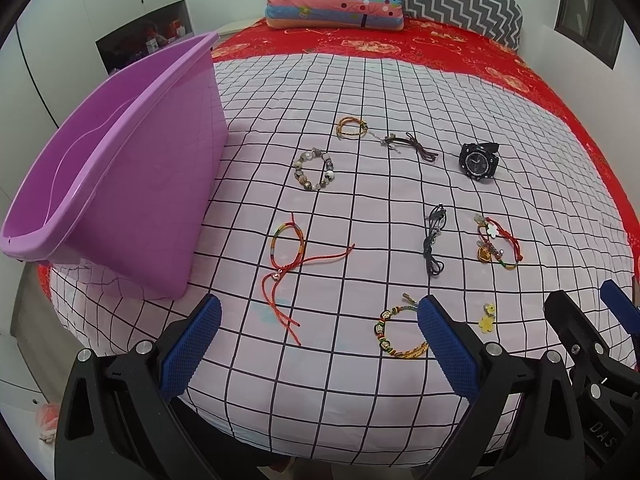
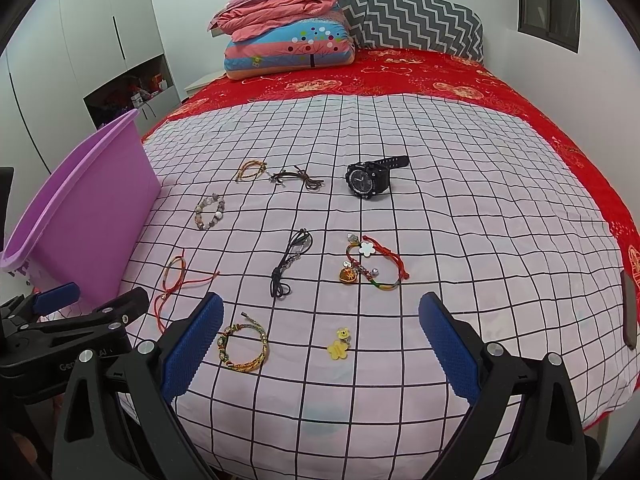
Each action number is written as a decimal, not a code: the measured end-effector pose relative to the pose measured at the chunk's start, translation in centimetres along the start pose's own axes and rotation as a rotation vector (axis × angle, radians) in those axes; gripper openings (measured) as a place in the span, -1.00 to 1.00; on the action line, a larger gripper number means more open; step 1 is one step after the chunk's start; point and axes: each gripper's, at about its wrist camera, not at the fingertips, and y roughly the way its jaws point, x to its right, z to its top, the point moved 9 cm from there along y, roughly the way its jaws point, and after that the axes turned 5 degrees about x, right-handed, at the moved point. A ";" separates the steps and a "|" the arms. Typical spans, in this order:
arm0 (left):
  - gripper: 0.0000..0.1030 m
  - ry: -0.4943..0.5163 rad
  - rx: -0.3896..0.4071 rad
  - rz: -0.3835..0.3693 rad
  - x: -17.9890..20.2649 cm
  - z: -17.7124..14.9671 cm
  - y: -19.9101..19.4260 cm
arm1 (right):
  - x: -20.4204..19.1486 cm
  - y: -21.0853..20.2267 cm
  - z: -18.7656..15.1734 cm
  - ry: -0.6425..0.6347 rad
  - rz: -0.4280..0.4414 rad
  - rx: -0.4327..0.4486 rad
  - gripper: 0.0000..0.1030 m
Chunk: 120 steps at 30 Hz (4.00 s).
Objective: Organize jewelry
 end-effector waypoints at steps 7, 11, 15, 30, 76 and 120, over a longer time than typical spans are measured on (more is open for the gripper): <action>0.87 -0.005 -0.004 -0.012 0.1 -0.1 0.1 | 0.1 -0.1 -0.1 0.001 -0.002 0.003 0.82; 0.87 -0.004 -0.003 -0.013 0.2 -0.1 0.0 | 0.0 -0.1 -0.1 0.000 0.000 0.003 0.82; 0.87 0.000 -0.008 -0.017 0.3 -0.2 0.1 | -0.1 0.0 -0.2 -0.007 0.000 0.008 0.82; 0.87 -0.019 -0.049 -0.024 -0.5 -1.9 1.9 | 0.0 1.0 -1.4 0.003 0.022 -0.023 0.82; 0.90 0.072 -0.150 -0.100 4.3 -7.6 11.5 | 4.5 11.8 -8.5 -0.075 -0.054 -0.191 0.79; -0.87 0.016 -0.048 -0.248 4.8 -5.3 7.8 | 2.5 10.0 -7.7 -0.060 0.082 -0.183 -0.58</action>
